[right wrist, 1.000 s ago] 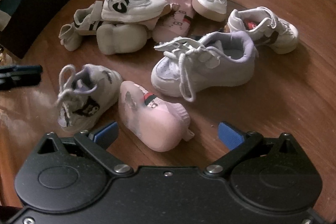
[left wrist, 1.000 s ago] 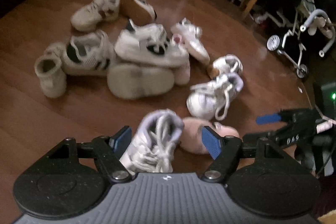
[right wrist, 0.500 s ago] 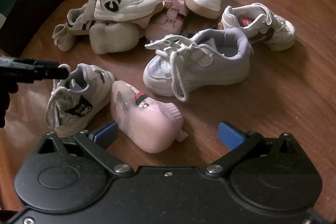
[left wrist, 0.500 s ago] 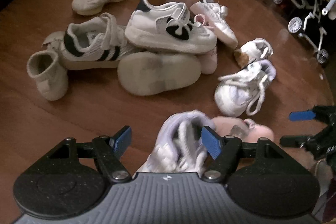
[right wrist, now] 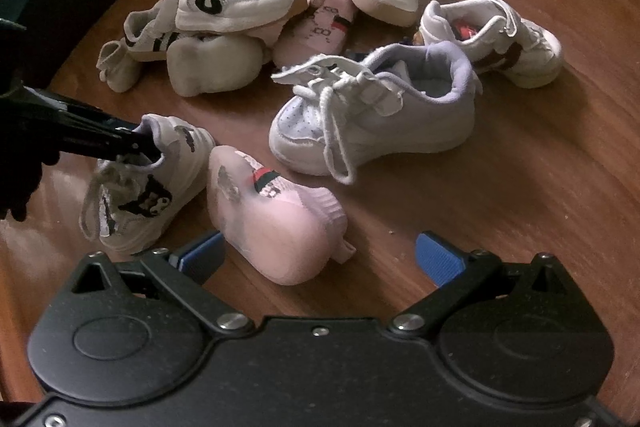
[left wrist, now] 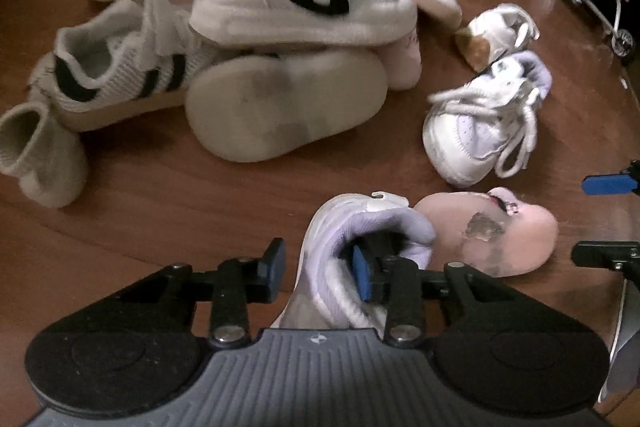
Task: Organize scattered shoes
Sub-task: 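Close the left tool on the white sneaker's collar, then lift the white sneaker with the left tool away from the pile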
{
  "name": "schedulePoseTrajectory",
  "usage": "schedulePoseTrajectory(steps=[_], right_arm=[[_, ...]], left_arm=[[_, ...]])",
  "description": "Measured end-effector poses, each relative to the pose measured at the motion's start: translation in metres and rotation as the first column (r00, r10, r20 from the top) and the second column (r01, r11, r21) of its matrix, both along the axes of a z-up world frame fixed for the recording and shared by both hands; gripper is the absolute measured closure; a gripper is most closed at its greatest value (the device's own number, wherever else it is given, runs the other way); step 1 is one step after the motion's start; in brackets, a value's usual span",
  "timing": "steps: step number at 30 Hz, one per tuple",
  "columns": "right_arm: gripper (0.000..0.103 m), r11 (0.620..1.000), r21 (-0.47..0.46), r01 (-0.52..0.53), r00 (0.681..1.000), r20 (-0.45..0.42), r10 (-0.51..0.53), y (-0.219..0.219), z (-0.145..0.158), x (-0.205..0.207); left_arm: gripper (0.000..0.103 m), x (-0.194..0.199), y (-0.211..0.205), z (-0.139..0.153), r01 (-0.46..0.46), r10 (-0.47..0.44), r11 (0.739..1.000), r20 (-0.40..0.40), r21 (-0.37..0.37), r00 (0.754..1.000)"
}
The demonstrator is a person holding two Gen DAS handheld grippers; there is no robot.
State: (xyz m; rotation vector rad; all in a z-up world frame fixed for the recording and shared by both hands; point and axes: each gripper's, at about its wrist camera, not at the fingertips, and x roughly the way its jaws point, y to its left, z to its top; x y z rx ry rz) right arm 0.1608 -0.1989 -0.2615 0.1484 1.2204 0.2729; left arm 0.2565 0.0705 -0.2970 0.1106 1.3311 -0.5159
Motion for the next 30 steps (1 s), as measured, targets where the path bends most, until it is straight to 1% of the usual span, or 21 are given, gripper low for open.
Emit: schedulePoseTrajectory(steps=[2, 3, 4, 5, 6, 8, 11, 13, 14, 16, 17, 19, 23, 24, 26, 29, 30], right_arm=[[0.000, 1.000, -0.001, 0.004, 1.000, -0.003, -0.004, -0.001, -0.002, 0.000], [0.000, 1.000, -0.001, 0.005, 1.000, -0.004, -0.005, -0.001, -0.002, 0.000], [0.000, 1.000, -0.001, 0.006, 1.000, -0.005, -0.006, -0.002, -0.003, 0.000], [0.000, 1.000, 0.000, 0.006, 1.000, -0.006, -0.006, -0.002, -0.004, 0.001], [0.000, 1.000, 0.001, 0.007, 1.000, -0.007, -0.007, -0.002, -0.004, 0.000], [0.000, 1.000, 0.003, 0.008, 1.000, -0.007, -0.008, -0.002, -0.005, -0.001], [0.000, 1.000, 0.002, 0.008, 1.000, -0.009, -0.008, -0.003, -0.007, -0.003], [0.000, 1.000, 0.004, 0.006, 1.000, -0.006, -0.006, -0.004, -0.006, -0.004], [0.000, 1.000, 0.005, 0.005, 1.000, -0.004, -0.005, -0.004, -0.005, -0.004], [0.000, 1.000, 0.007, 0.001, 1.000, 0.002, -0.001, -0.004, -0.004, -0.004], [0.000, 1.000, 0.007, 0.000, 1.000, 0.004, 0.000, -0.004, -0.004, -0.004], [0.000, 1.000, -0.002, 0.003, 1.000, 0.013, -0.003, -0.005, -0.002, -0.004], [0.000, 1.000, -0.005, 0.019, 1.000, 0.016, -0.019, -0.008, -0.001, -0.003], [0.000, 1.000, -0.005, 0.023, 1.000, 0.019, -0.023, -0.009, 0.000, -0.003], [0.000, 1.000, -0.002, 0.022, 0.999, 0.023, -0.022, -0.009, 0.001, -0.004], [0.000, 1.000, 0.003, 0.016, 1.000, 0.026, -0.016, -0.009, 0.002, -0.005], [0.000, 1.000, 0.003, 0.012, 1.000, 0.028, -0.012, -0.008, 0.003, -0.005]], left_arm=[[0.069, 0.001, 0.000, -0.004, -0.007, 0.007, 1.000, -0.011, 0.000, 1.000], [0.069, 0.002, 0.003, -0.005, -0.025, 0.025, 1.000, -0.017, -0.005, 1.000], [0.080, 0.001, 0.007, -0.006, -0.056, 0.055, 0.998, -0.032, -0.037, 0.998], [0.081, 0.000, 0.008, -0.006, -0.069, 0.067, 0.996, -0.038, -0.052, 0.997], [0.081, -0.005, 0.011, -0.006, -0.103, 0.100, 0.991, -0.037, -0.084, 0.994], [0.082, -0.014, 0.017, -0.004, -0.159, 0.157, 0.980, -0.029, -0.118, 0.987], [0.084, -0.027, 0.028, 0.001, -0.231, 0.228, 0.962, -0.041, -0.146, 0.973], [0.086, -0.039, 0.036, 0.009, -0.279, 0.275, 0.945, -0.044, -0.173, 0.960], [0.086, -0.046, 0.041, 0.013, -0.302, 0.299, 0.934, -0.046, -0.188, 0.953], [0.086, -0.065, 0.050, 0.027, -0.359, 0.355, 0.904, -0.060, -0.233, 0.933], [0.086, -0.069, 0.051, 0.031, -0.368, 0.364, 0.898, -0.063, -0.240, 0.929], [0.086, -0.088, 0.051, 0.040, -0.392, 0.381, 0.887, -0.092, -0.246, 0.920], [0.086, -0.113, 0.051, 0.035, -0.475, 0.447, 0.851, -0.166, -0.225, 0.879], [0.086, -0.118, 0.051, 0.032, -0.499, 0.467, 0.839, -0.183, -0.216, 0.865], [0.086, -0.129, 0.051, 0.024, -0.552, 0.513, 0.811, -0.220, -0.193, 0.830], [0.086, -0.145, 0.043, 0.009, -0.616, 0.565, 0.775, -0.282, -0.141, 0.775], [0.086, -0.149, 0.042, 0.005, -0.628, 0.576, 0.768, -0.294, -0.126, 0.763]])
